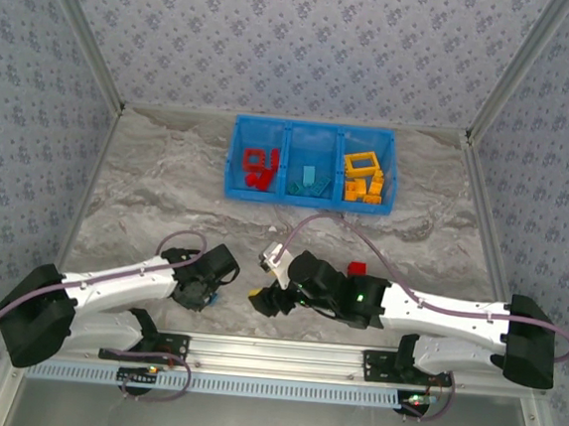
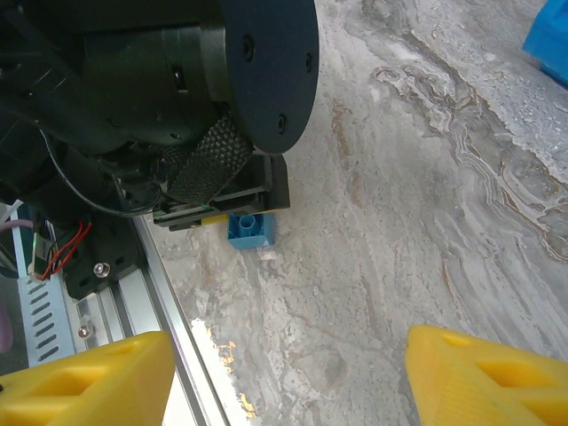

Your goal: Sort the legos into containers by color

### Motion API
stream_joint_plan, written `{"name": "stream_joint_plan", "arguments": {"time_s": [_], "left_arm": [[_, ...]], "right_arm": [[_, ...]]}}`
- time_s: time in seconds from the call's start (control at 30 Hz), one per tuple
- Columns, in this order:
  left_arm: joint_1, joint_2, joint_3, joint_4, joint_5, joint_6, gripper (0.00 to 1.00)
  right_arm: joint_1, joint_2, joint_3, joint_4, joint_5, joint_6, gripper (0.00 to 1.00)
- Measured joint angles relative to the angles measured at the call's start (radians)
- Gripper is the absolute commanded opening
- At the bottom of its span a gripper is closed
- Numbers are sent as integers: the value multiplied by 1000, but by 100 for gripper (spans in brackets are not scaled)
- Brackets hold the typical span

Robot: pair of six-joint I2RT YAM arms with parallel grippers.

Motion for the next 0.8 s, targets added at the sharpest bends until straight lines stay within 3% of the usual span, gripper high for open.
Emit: {"name": "stream_joint_plan", "arguments": {"time_s": [0.13, 0.27, 0.5, 0.8], "left_arm": [[2, 2, 11, 1, -18, 21, 28], [13, 32, 122, -31, -64, 146, 27], [41, 256, 620, -31, -146, 556, 27], [122, 643, 1122, -20, -90, 1007, 27]], "right_arm": [[0, -3, 14, -16, 45, 4, 71], [-6, -56, 60, -85, 185, 4, 72], [-162, -139, 243, -170, 393, 0, 77], [-382, -127, 315, -232, 392, 53, 83]]}}
